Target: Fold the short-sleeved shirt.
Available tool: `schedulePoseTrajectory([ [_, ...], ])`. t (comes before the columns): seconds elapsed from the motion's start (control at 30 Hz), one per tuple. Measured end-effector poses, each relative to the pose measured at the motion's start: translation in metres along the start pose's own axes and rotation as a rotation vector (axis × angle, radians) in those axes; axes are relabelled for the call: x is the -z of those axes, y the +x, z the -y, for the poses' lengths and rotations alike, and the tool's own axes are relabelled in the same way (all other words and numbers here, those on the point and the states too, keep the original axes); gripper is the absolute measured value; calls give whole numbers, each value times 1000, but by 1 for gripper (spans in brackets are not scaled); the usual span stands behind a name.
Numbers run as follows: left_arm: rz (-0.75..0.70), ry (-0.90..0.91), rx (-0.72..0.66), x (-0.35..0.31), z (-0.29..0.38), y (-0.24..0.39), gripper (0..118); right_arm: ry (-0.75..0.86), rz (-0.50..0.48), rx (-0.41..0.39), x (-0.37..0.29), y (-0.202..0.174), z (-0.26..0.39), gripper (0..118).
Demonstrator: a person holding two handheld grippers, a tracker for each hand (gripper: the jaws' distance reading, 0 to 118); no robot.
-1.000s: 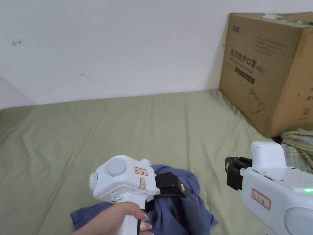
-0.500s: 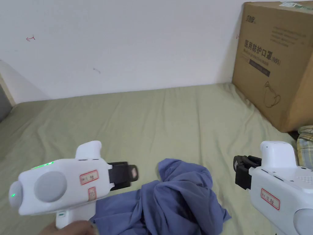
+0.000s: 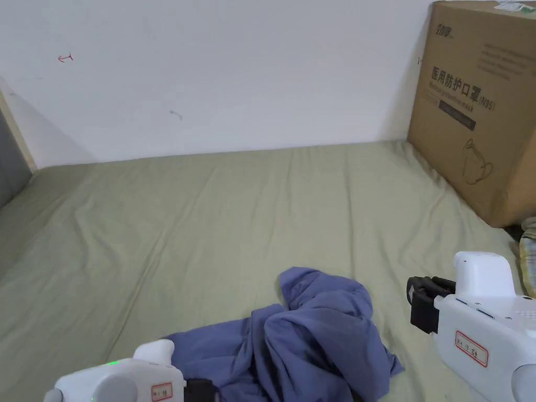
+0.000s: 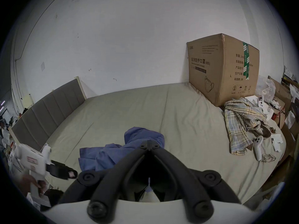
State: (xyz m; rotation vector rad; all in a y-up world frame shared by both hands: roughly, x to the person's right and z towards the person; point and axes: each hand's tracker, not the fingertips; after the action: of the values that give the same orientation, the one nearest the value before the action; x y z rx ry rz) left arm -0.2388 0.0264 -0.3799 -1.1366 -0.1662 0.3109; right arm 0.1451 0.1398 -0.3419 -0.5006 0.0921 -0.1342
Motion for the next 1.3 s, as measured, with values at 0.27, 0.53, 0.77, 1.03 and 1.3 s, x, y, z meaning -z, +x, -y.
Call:
schedulePoseTrajectory([
  [0.27, -171, -107, 134, 69, 17, 12, 109, -27, 24, 13, 6, 14, 4, 0],
  [0.53, 47, 77, 138, 13, 31, 14, 3, -192, 71, 17, 58, 46, 17, 0],
  [0.77, -26, 154, 89, -27, 15, -27, 3, -524, -57, 60, 134, 79, 45, 69],
  [1.03, -63, 172, -42, -29, 4, -67, 3, -703, 47, 33, 188, 81, 68, 82],
  [1.3, -87, 156, -25, -21, 5, -63, 3, -684, -96, -155, 174, 37, 66, 4],
])
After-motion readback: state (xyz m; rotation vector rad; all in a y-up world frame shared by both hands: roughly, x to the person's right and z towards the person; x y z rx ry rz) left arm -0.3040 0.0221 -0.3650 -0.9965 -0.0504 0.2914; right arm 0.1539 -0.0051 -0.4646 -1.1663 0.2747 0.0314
